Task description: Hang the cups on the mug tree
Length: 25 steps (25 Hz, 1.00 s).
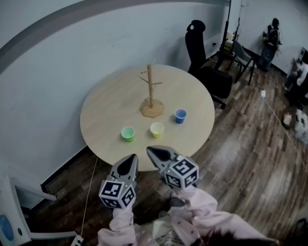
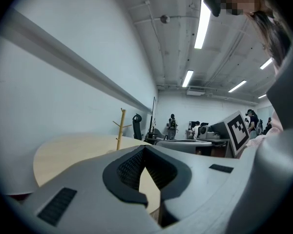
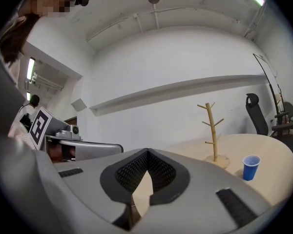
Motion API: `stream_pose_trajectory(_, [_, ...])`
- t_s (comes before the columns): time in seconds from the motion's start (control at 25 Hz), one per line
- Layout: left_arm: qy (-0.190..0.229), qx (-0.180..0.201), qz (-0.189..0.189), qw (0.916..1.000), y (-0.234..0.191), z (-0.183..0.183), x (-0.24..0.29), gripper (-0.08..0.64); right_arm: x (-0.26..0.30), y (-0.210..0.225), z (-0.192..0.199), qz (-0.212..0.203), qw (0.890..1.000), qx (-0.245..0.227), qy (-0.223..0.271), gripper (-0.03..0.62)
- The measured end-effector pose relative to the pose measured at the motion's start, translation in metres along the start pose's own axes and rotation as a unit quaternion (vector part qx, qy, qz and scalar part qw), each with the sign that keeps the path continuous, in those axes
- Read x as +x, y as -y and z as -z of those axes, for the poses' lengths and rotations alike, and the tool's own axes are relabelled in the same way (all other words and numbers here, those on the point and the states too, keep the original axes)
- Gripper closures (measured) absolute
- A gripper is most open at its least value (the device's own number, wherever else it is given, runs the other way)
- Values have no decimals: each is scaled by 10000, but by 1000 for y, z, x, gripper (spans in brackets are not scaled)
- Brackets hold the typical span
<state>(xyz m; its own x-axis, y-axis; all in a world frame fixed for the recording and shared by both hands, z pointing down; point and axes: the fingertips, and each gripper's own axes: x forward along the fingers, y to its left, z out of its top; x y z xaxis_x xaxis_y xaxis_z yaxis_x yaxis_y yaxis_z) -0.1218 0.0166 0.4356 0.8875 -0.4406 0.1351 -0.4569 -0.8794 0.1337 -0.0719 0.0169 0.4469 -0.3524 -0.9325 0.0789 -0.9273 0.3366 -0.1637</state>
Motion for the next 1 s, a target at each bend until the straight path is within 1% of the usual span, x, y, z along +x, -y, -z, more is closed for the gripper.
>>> stream_pose_trajectory(0.2, [-29,-58,-110,9999,-11,1,15,558,14,13,2,-110,9999,48,-88,606])
stream_pose_trajectory(0.68, [-36,-140,-433,9990,-30,-8,63,558,43,66,-6,-352,9991,105,-193,606])
stream_pose_trajectory(1.0, [-106,-236,-423,9988,-30,-8,106,558,46,109,-8,-343,9989,208,-237,606])
